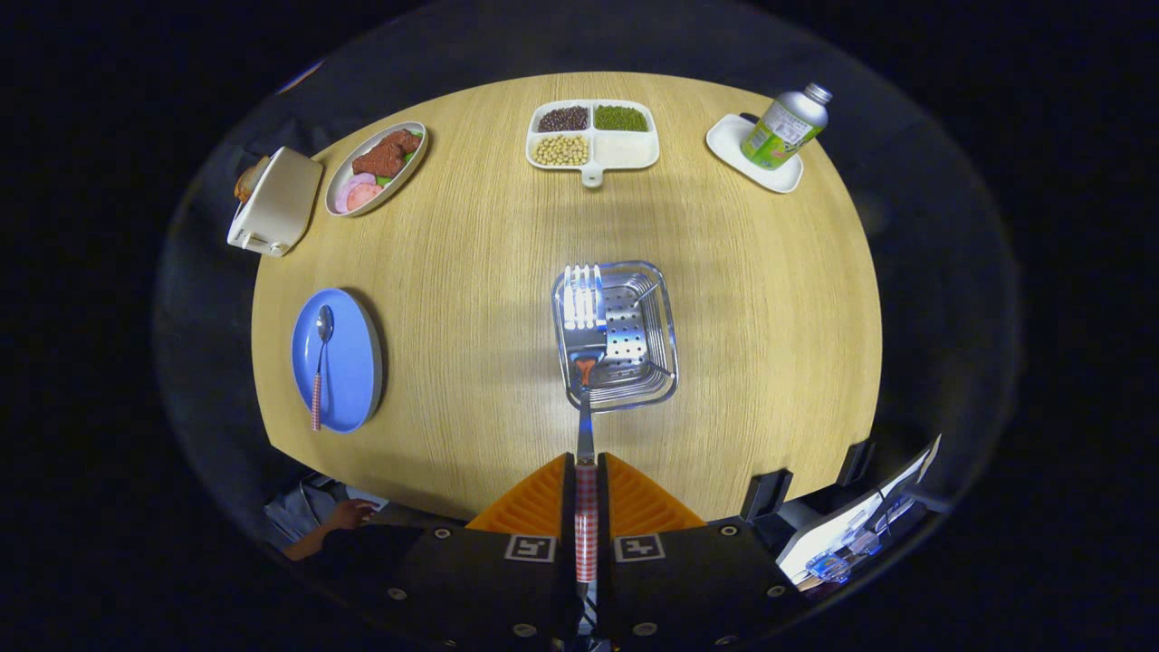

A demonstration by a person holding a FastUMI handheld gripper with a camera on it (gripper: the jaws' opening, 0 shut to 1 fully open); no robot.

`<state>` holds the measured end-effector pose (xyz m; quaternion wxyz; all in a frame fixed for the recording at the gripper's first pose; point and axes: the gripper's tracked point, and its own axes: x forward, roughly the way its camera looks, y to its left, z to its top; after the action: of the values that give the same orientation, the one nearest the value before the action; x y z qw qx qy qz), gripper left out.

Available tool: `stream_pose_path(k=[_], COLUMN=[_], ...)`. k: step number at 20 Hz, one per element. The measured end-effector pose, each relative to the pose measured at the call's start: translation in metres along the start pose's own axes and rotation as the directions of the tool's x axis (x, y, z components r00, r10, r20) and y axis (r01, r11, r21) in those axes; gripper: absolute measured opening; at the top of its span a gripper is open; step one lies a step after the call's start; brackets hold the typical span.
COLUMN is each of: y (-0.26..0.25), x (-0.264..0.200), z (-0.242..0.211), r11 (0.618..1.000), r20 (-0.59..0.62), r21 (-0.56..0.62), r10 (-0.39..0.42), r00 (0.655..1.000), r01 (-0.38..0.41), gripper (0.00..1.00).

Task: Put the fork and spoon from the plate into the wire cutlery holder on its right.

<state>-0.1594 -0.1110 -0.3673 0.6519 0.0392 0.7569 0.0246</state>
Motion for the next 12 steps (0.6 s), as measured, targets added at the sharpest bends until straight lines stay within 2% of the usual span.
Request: stream_pose_path(k=[6,12], y=[-0.016,-0.035], x=[-0.005,0.003], z=[-0.007,-0.005], r11=[0.997,0.987], r20=[-0.161,-0.323], r21=[-0.065,-0.155], r10=[0.023,-0.023], r00=[0.987,0.946], r01=[-0.034,-0.029], gripper=[0.09,0.09])
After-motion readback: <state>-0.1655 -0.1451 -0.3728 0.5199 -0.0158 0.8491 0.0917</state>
